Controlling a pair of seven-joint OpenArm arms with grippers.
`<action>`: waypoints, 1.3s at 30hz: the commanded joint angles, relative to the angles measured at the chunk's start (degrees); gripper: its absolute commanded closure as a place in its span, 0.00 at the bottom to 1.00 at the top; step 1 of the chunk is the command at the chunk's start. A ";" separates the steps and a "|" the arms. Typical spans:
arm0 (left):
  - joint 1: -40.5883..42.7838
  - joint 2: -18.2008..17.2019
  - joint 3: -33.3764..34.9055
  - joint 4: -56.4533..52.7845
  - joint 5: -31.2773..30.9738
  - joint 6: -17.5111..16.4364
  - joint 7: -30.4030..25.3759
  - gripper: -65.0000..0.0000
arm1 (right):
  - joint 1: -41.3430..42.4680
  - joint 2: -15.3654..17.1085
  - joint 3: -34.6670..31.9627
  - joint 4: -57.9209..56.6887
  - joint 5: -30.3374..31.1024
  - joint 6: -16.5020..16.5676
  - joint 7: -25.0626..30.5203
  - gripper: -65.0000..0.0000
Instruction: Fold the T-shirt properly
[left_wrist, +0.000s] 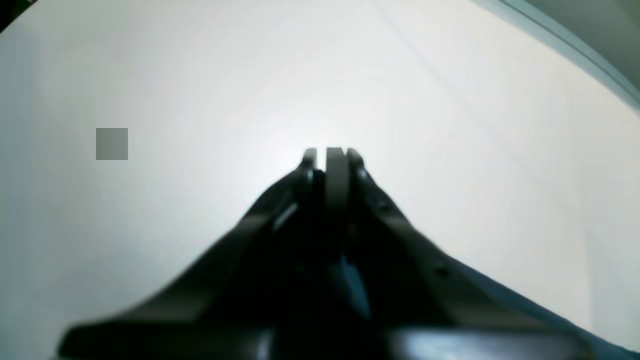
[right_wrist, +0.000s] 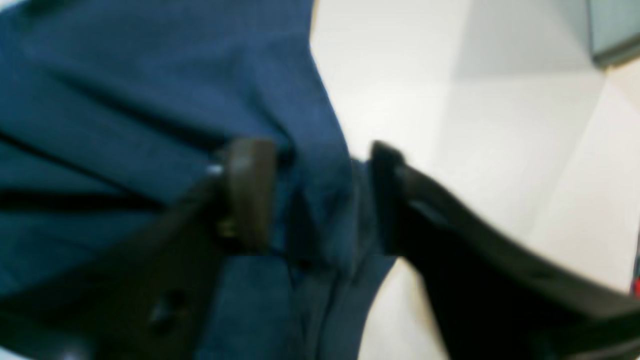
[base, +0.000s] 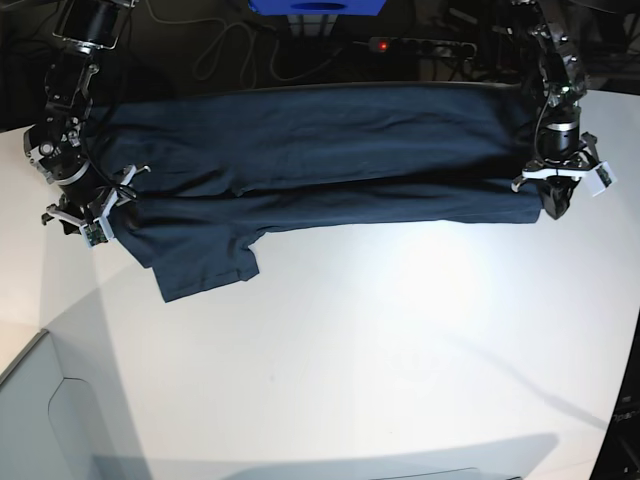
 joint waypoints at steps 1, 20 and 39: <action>-0.31 -0.72 -0.26 0.76 -0.37 -0.16 -1.56 1.00 | 0.68 1.40 0.50 2.64 0.94 2.23 1.60 0.40; -0.39 -0.72 -0.26 0.67 -0.28 -0.16 -1.56 1.00 | 5.78 1.66 -0.03 -6.15 0.94 4.38 1.51 0.37; -0.48 -0.72 -0.26 0.67 -0.01 -0.16 -1.56 1.00 | 5.25 1.58 0.06 0.09 0.94 4.38 1.51 1.00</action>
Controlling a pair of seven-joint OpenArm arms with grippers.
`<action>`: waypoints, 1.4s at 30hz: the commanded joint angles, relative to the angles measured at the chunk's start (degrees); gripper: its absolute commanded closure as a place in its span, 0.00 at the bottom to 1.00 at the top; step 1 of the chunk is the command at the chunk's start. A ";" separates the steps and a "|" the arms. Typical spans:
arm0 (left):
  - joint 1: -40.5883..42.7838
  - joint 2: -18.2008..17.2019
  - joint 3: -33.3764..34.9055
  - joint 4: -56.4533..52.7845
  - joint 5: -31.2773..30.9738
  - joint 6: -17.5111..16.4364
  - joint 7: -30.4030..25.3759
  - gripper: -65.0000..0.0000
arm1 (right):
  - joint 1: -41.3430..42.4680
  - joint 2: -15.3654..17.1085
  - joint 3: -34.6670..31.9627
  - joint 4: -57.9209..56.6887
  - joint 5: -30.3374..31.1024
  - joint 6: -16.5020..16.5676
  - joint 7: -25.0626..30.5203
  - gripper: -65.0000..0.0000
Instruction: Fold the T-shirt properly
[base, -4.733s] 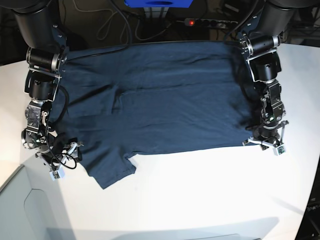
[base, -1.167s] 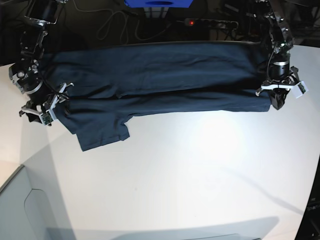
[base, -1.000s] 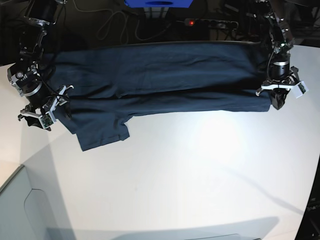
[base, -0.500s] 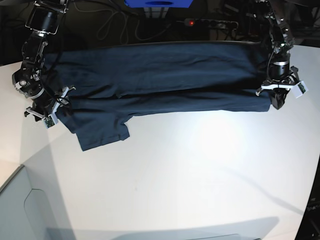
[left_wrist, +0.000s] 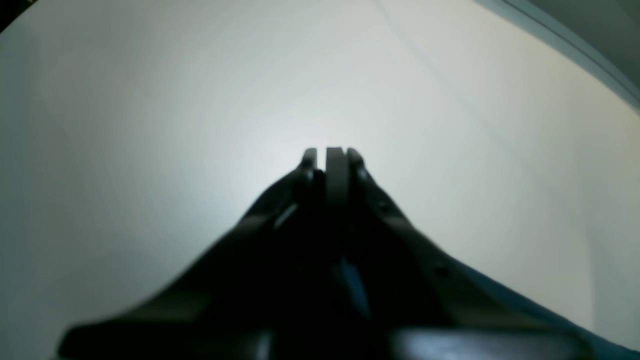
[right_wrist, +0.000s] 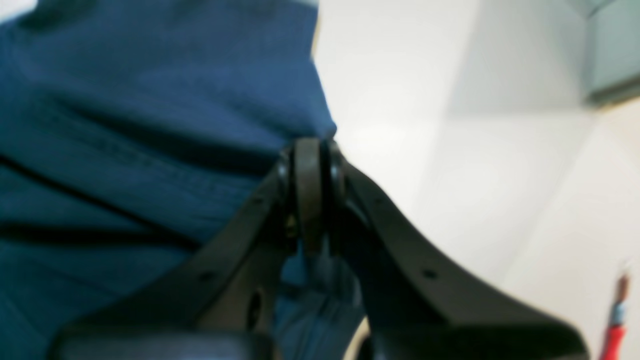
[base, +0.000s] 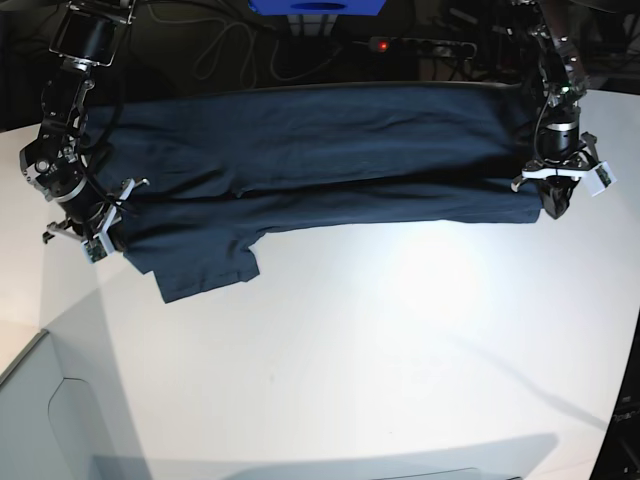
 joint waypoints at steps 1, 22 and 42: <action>-0.44 -0.72 -0.26 0.91 -0.19 -0.16 -1.60 1.00 | 0.75 0.94 0.32 2.00 0.70 1.11 1.34 1.00; -11.34 -1.34 -0.17 -3.31 0.08 -0.16 -1.51 1.00 | 16.48 0.77 0.24 -7.41 0.70 1.11 1.25 1.00; -19.25 -3.01 1.76 -12.28 -0.01 -0.25 -1.51 1.00 | 12.88 0.77 0.41 -8.73 1.14 1.11 1.78 1.00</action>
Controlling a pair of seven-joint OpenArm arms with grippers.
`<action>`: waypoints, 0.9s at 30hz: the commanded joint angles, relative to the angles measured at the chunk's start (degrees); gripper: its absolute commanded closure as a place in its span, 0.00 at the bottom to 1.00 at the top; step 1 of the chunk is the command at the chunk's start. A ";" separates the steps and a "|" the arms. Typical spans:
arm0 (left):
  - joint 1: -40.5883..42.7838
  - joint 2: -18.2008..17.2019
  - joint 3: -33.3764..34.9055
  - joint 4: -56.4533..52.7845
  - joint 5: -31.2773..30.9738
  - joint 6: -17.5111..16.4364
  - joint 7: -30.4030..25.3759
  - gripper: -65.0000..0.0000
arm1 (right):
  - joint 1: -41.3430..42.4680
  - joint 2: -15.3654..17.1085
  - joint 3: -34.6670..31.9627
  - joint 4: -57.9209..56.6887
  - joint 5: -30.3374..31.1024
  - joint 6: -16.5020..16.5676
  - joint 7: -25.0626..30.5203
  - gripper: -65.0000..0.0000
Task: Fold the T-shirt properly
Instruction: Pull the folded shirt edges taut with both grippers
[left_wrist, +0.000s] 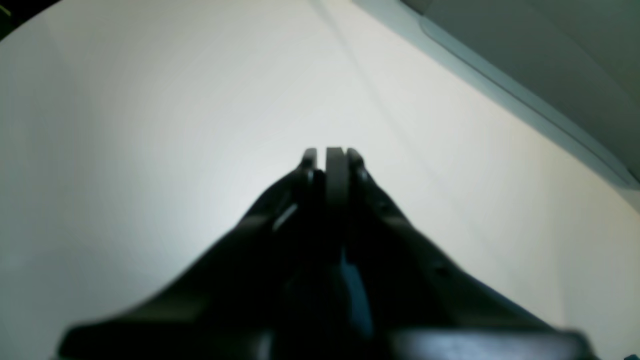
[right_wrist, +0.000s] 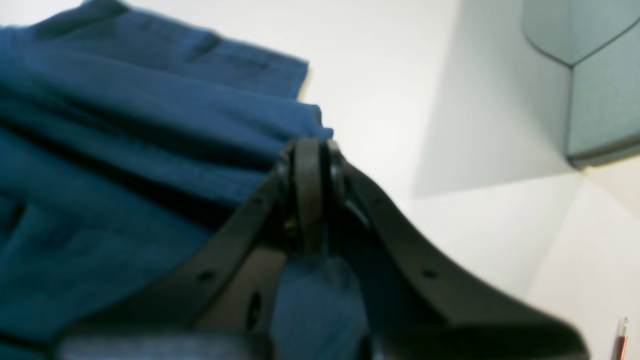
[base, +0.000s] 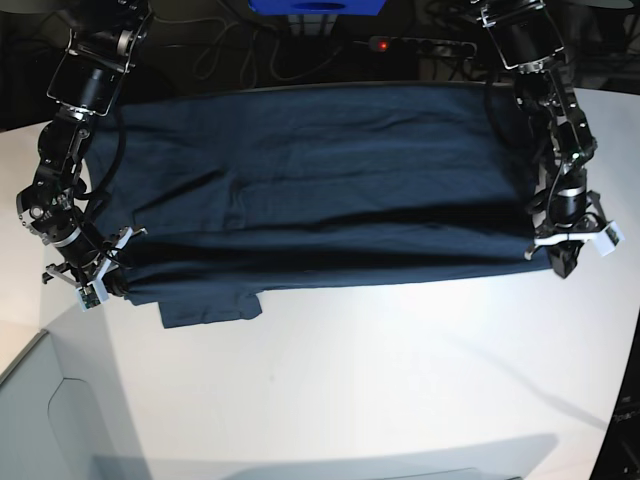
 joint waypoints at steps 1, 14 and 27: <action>-0.83 -0.78 0.59 1.25 -0.08 -0.25 -1.27 1.00 | 0.64 0.94 0.48 1.85 1.05 0.60 1.69 1.00; 0.93 -0.78 3.75 5.91 -0.52 -0.25 -1.27 1.00 | -8.51 0.85 0.65 13.02 1.14 0.60 1.69 1.00; 8.76 -0.60 0.59 7.67 -0.61 -0.25 -1.36 1.00 | -15.89 1.21 5.66 14.42 6.59 0.60 1.78 1.00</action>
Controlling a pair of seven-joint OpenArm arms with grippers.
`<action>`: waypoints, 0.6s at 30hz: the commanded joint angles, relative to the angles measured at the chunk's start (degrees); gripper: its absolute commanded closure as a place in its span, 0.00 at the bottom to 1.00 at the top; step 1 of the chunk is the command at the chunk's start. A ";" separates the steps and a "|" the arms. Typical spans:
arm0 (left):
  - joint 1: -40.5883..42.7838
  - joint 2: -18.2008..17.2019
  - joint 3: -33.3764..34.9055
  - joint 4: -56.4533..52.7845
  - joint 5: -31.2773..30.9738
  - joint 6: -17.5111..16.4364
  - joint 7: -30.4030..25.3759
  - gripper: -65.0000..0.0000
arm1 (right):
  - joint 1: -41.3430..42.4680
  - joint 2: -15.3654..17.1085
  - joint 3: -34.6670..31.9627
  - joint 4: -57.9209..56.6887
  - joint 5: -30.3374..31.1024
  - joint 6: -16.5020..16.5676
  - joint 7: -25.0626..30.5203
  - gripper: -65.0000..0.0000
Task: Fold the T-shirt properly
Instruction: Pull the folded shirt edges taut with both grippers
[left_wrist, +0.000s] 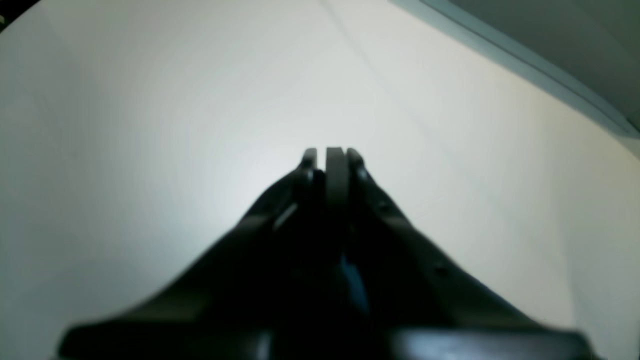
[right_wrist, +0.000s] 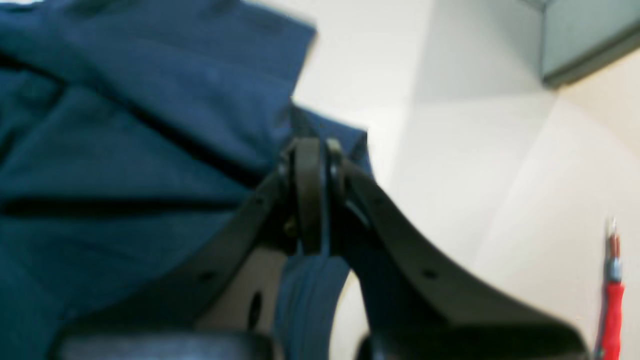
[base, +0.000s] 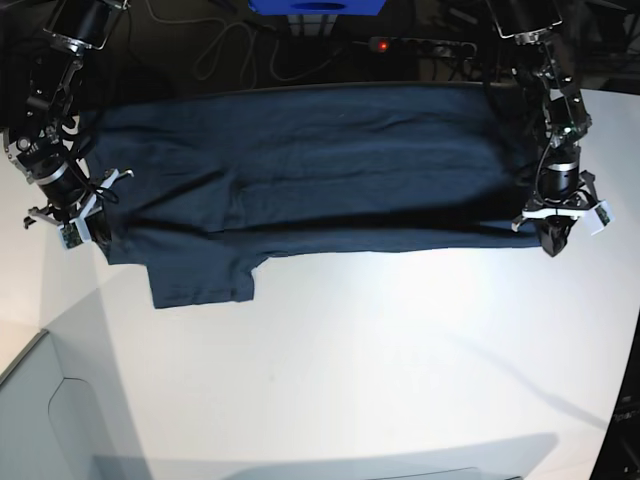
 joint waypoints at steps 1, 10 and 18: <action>0.47 -0.45 -0.60 1.46 -0.39 -0.43 -1.40 1.00 | -0.03 0.88 0.27 1.16 1.30 0.60 1.50 1.00; 2.23 -0.19 -0.60 2.70 -0.39 -0.43 -1.49 1.00 | -1.61 0.53 -0.17 2.12 1.12 0.60 1.06 1.00; 2.23 -0.19 -0.60 2.26 -0.39 -0.43 -1.49 1.00 | -1.35 0.88 -3.16 4.41 0.95 0.60 0.97 0.58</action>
